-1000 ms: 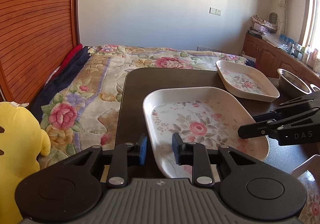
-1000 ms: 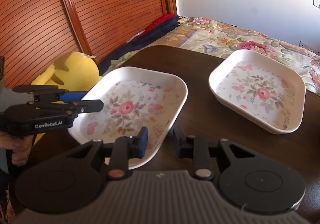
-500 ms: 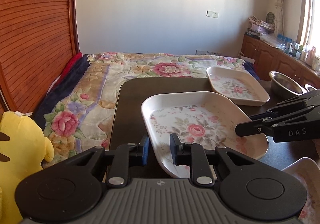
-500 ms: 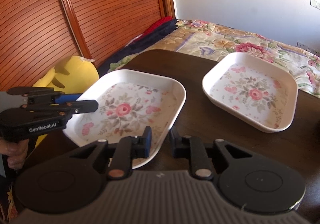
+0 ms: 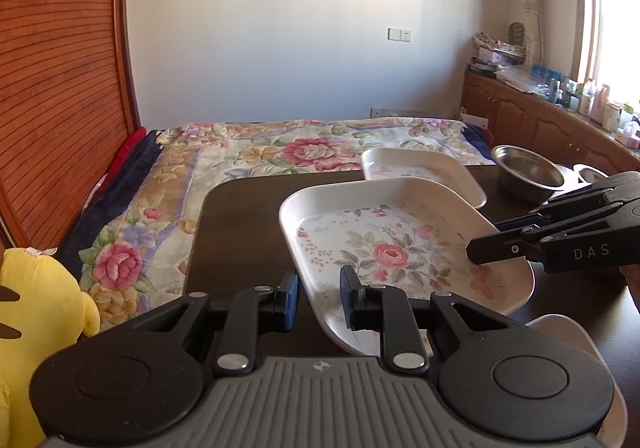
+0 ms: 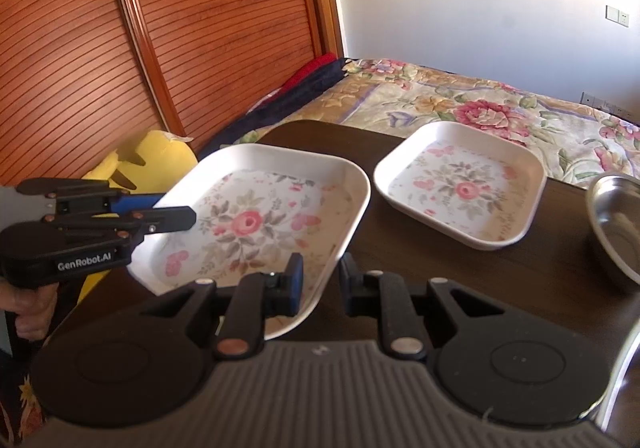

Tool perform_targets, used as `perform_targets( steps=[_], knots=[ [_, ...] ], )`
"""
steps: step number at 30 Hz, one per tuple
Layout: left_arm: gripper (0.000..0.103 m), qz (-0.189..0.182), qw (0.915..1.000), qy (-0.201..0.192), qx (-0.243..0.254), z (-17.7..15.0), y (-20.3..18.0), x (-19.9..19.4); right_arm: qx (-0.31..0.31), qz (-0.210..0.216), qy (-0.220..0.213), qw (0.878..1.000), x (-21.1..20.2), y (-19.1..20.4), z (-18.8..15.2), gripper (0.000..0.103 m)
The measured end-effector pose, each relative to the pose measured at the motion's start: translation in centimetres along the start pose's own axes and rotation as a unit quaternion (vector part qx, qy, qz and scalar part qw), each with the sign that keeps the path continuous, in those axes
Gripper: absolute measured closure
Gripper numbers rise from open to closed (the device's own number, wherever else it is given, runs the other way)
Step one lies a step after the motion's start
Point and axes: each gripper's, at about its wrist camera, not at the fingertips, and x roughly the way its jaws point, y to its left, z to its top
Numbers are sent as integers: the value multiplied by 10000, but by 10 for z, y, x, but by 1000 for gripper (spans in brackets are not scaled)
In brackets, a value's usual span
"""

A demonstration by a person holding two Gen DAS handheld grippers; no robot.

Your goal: Organize plates and bowls

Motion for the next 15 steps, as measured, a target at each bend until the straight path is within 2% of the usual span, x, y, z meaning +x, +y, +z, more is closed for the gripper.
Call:
perform_targets(
  steps=[15],
  knots=[
    [79, -197, 9996, -108, 180, -1, -40, -24, 63, -185, -256, 9995, -48, -14, -16, 82]
  ],
)
